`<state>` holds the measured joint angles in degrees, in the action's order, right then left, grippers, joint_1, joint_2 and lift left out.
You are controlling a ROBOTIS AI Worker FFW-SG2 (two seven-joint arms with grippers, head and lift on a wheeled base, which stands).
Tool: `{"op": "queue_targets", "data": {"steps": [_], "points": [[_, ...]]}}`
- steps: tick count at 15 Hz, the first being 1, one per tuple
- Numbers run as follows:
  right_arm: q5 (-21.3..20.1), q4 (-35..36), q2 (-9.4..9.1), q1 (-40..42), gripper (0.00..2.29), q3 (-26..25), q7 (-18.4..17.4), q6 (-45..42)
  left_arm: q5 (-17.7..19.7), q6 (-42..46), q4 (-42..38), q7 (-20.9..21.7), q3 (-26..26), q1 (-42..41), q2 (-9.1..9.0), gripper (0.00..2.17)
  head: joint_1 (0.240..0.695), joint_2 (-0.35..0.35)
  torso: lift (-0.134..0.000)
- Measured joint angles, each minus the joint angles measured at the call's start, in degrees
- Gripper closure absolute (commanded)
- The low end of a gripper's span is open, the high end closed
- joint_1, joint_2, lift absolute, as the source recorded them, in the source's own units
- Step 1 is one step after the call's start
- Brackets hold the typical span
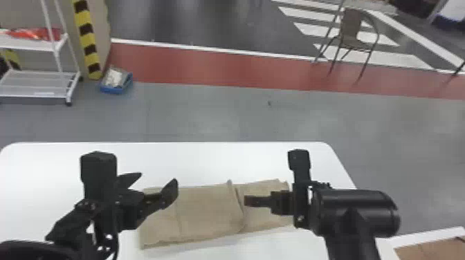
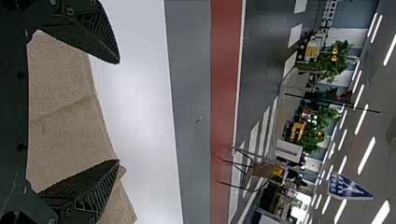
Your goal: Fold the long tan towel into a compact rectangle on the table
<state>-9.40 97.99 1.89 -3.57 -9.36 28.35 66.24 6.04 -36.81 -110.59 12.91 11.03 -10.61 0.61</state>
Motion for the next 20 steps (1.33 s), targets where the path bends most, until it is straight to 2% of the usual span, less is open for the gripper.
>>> {"op": "queue_targets", "data": {"steps": [11, 20], "points": [[-1.73, -10.16, -0.72, -4.12, 0.13, 3.42, -2.77, -4.27, 0.02, 0.28, 0.39, 2.13, -2.97, -0.81, 0.0, 0.14, 0.695, -0.184, 0.0], [-2.29, -12.38, -0.66, -4.87, 0.59, 3.99, -1.96, -7.51, -0.13, 0.28, 0.71, 2.12, -2.95, -0.8, -0.06, 0.14, 0.695, -0.177, 0.0]]}}
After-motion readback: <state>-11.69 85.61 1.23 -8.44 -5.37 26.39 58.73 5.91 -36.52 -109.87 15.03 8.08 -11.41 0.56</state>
